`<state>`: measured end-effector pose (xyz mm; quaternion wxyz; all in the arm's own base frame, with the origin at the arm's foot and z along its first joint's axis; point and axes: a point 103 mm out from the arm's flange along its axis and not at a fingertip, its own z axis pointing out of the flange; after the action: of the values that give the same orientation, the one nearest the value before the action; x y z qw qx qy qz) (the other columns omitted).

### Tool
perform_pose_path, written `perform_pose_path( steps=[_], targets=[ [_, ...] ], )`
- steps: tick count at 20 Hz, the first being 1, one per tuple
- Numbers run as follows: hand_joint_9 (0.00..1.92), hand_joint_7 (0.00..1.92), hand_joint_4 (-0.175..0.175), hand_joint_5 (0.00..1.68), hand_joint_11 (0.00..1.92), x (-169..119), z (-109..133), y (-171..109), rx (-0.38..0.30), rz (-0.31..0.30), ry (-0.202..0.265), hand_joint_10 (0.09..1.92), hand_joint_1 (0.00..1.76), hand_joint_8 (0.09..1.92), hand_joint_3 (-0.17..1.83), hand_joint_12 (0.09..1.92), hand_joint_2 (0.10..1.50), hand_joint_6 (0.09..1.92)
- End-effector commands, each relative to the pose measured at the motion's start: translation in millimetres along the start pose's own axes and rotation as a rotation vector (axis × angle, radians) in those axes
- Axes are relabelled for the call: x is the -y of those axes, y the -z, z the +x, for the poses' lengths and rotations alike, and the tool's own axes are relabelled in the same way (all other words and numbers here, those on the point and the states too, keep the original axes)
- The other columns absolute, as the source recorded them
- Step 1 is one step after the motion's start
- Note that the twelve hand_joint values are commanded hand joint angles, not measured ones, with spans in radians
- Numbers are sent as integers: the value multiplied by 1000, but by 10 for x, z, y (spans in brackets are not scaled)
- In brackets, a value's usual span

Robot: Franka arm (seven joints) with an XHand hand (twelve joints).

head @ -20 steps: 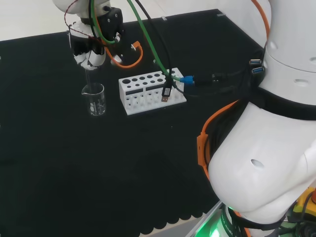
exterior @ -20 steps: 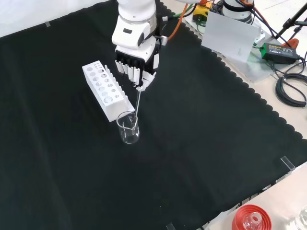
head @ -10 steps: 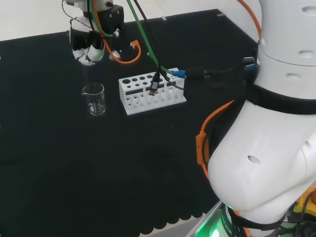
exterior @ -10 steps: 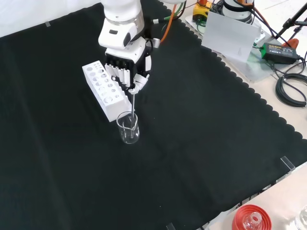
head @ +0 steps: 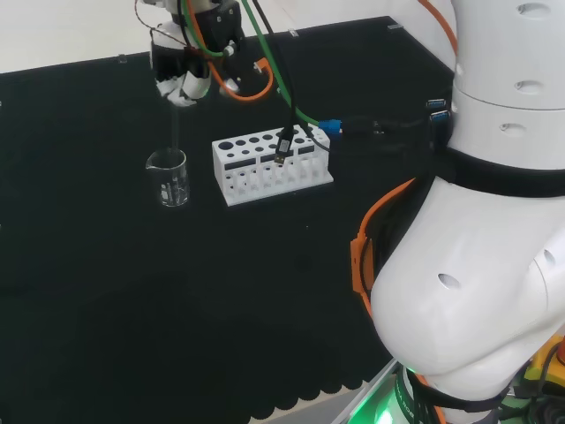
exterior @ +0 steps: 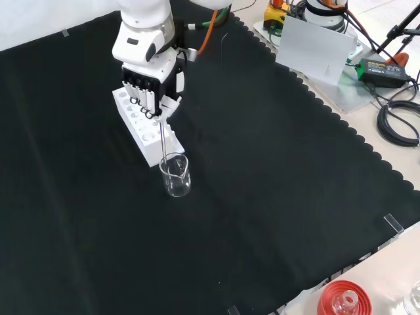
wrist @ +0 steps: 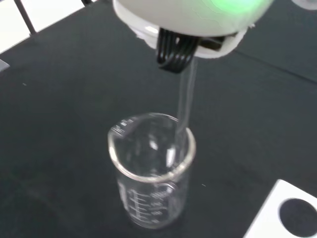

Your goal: Stir in the beaker to the left of the white test tube rack with the glass rod.

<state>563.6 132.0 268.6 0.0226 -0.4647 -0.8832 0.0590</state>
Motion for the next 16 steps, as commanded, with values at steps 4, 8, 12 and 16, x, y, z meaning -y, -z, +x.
perform_pose_path(
  steps=[4, 8, 12, 16],
  targets=[
    [1679, 1402, -175, 1232, 1613, 275, -30, 49, 4, -10, -12, 588, 1334, 706, 726, 662, 609, 530],
    [1680, 1402, -175, 1232, 1614, 314, 98, 92, 9, -15, -1, 588, 1333, 706, 725, 662, 609, 530],
    [1680, 1402, -175, 1232, 1614, 311, 196, 165, 11, -31, 7, 588, 1333, 706, 725, 663, 609, 530],
    [1680, 1402, -175, 1232, 1614, 303, 261, 187, 2, -41, 11, 588, 1333, 706, 724, 663, 610, 529]
  ],
)
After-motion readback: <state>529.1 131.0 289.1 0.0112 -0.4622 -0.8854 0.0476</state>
